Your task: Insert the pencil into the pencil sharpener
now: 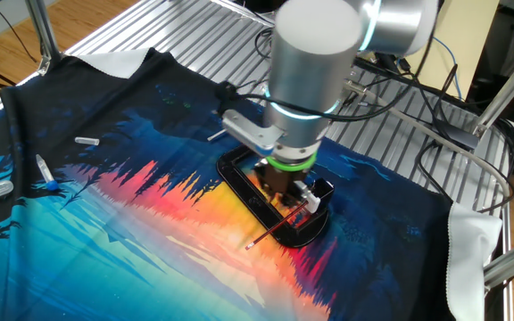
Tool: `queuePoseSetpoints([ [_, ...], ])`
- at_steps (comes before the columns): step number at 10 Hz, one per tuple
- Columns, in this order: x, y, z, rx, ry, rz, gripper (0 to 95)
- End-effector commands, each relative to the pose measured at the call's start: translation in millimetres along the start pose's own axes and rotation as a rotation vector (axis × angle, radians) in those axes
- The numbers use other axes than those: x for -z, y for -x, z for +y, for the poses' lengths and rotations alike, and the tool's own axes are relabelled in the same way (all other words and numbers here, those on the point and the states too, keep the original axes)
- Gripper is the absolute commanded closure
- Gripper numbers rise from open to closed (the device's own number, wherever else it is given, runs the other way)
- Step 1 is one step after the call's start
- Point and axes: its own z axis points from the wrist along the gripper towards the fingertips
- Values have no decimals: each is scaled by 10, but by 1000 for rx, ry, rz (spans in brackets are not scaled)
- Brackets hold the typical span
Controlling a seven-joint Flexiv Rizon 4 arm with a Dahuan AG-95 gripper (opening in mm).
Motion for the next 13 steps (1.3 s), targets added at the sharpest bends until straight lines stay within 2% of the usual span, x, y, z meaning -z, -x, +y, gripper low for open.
queuePoseSetpoints([
  [1,-39,107,-162,50,-2,-12,950],
  [2,-47,131,-201,55,2,-11,950],
  [6,-75,344,-564,95,9,-8,950],
  [8,-108,372,-696,100,11,-1,950],
  [11,-143,374,-800,125,23,2,950],
  [13,-147,374,-814,146,26,1,950],
])
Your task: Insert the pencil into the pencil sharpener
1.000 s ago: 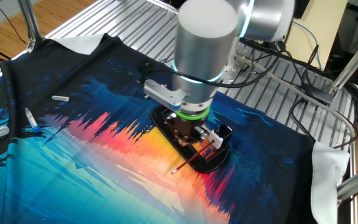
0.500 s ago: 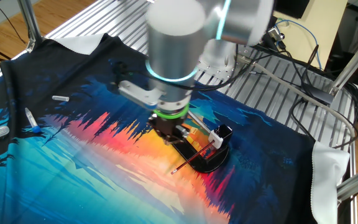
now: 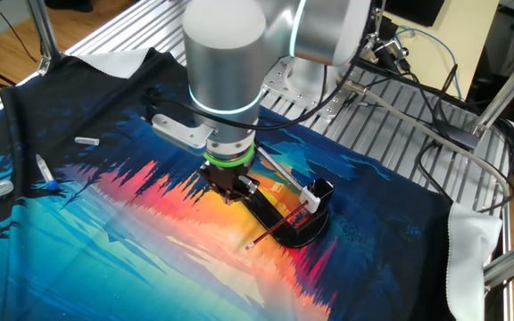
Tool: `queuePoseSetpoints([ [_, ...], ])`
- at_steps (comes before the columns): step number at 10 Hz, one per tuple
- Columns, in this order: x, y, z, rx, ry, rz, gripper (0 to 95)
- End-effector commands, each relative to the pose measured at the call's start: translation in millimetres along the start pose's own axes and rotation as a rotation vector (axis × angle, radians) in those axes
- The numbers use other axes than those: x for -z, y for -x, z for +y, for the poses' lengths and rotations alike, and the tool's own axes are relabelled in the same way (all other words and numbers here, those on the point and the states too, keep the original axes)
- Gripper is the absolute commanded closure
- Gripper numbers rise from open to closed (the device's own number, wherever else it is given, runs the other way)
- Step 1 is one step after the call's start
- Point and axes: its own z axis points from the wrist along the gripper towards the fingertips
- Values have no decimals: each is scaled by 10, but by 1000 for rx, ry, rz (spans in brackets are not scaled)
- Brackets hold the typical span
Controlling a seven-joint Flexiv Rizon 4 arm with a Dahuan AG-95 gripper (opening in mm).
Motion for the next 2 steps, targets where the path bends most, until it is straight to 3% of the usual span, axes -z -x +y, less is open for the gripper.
queuePoseSetpoints([
  [1,3,-3,-14,25,0,1,950],
  [2,2,-3,-15,27,1,1,950],
])
